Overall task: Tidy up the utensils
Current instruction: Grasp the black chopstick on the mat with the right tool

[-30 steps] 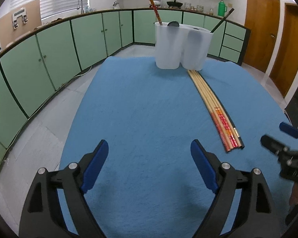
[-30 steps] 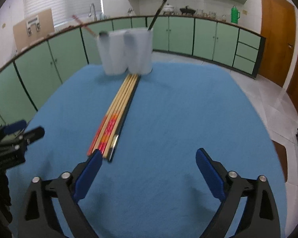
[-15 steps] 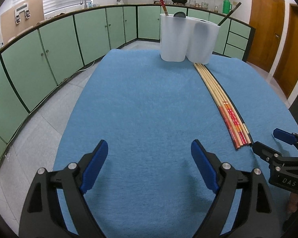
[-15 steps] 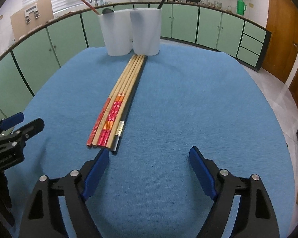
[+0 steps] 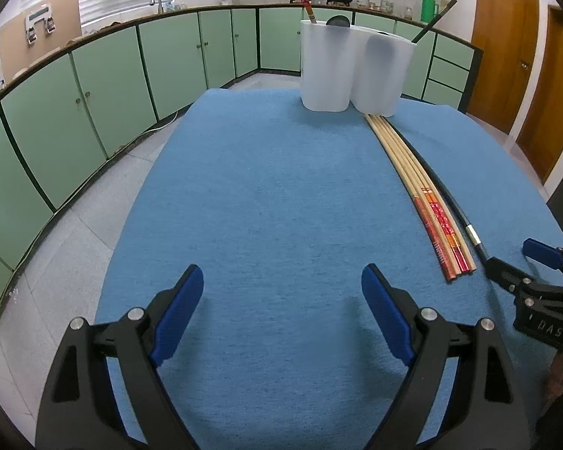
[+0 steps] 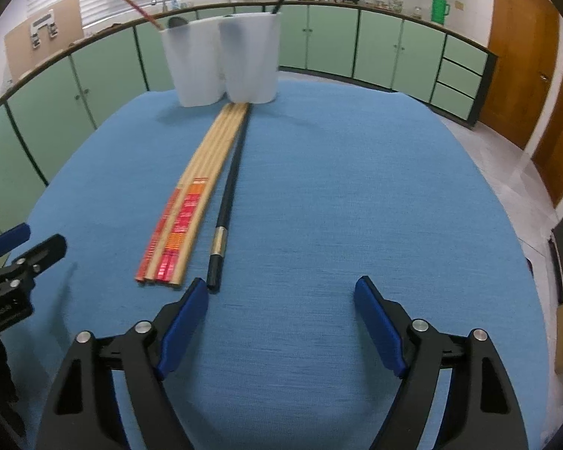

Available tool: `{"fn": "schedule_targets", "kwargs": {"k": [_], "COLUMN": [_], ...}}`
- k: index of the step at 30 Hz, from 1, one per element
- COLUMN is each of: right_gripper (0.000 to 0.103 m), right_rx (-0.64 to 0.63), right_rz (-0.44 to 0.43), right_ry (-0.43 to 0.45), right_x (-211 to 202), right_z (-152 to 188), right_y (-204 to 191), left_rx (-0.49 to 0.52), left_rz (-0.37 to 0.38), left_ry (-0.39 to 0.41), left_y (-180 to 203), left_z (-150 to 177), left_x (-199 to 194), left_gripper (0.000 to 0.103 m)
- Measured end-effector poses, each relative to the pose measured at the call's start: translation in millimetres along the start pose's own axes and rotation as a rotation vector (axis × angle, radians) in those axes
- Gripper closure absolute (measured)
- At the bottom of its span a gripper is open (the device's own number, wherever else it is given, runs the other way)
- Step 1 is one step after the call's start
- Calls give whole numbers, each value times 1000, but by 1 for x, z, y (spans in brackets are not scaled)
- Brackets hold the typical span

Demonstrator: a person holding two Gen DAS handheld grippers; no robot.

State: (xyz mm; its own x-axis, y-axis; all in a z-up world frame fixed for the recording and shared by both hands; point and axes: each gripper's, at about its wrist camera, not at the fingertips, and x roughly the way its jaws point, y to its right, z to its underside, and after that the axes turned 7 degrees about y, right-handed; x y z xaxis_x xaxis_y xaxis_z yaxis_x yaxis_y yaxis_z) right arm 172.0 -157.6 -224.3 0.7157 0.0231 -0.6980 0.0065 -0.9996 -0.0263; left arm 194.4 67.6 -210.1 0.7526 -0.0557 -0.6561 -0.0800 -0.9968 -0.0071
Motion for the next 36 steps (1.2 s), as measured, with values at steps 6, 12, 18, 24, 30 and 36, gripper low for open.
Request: {"fn": "schedule_targets", "kwargs": {"k": [6,12,18,24,30,36], "right_gripper": [42,60,79,96,96,96], "right_rx": [14,-13,-23,-13,1,21], "right_rz": [-88,-125,-113,-129,-101,-79], "right_ry": [24,14,8,6,19,30], "right_x": [-5,0,4,3,-5,-12], "right_z": [1,-2,-5,-3,1,4], "right_y": [3,-13,-17,-12,4,24], "left_rx": [-3,-15,-3,3,11,35], "left_rz": [3,4,6,31,84,123], "left_ry": [-9,-6,-8,-4,-7,-22], "left_y": [0,-1,2,14,35,62], "left_z": [0,0,1,-1,-4,-3], "left_x": [3,3,3,1,2,6], "left_gripper": [19,19,19,19,19,19]}}
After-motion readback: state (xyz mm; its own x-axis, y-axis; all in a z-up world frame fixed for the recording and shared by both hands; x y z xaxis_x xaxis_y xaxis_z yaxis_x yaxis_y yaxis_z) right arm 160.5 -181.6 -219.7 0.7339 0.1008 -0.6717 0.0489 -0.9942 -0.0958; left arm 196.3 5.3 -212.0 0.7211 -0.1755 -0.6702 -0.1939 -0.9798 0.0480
